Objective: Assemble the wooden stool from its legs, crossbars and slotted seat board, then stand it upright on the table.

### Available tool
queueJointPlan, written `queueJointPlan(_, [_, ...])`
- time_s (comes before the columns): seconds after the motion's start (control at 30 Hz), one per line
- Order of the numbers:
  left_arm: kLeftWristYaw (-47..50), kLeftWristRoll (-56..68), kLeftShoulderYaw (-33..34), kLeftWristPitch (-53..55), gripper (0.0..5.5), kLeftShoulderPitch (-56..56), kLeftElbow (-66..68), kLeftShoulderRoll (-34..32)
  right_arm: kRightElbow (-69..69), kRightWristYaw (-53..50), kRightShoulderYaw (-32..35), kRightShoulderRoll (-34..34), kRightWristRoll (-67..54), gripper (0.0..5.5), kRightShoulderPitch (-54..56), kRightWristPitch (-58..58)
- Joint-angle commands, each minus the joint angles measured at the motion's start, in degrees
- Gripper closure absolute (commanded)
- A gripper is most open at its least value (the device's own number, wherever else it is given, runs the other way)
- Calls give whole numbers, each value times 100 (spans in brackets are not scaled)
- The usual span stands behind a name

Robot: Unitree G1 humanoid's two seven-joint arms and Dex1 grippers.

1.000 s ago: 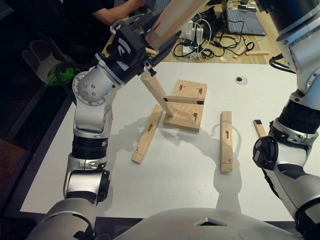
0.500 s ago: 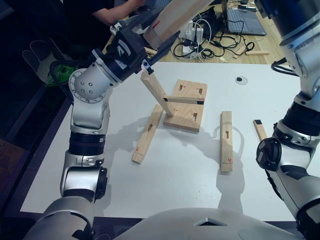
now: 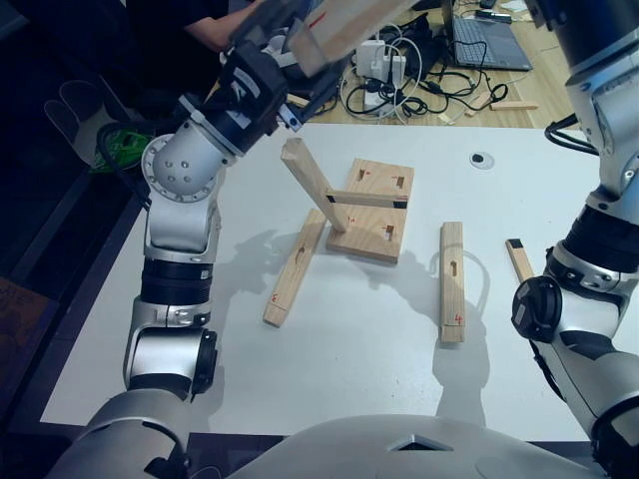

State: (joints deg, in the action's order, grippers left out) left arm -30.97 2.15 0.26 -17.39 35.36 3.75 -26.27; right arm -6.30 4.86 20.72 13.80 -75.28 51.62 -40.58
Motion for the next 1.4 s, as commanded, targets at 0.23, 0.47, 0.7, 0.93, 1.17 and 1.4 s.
queueJointPlan(0.23, [914,-547,566,1186,143,374,2418,-271,116,88,-506,778,2318,450,-1340,605])
queueJointPlan(0.47, [-591,-387,-259,1425,143,197,2820,-54,-55,522,-790,702,2933,450,-2797,458])
queueJointPlan(0.7, [-1570,339,-224,2098,143,-475,1828,-150,-420,36,-20,488,1828,450,-3218,-445])
queueJointPlan(0.93, [-1755,732,-329,2895,143,-901,860,-41,-679,-607,23,43,1509,450,-3392,-692])
queueJointPlan(1.17, [-1601,875,-225,3264,143,-1002,576,-50,-622,-528,-426,127,2493,450,-3593,-328])
queueJointPlan(1.4, [-1423,1083,-103,3480,143,-942,452,33,-186,-153,-814,533,3172,450,-3411,-259])
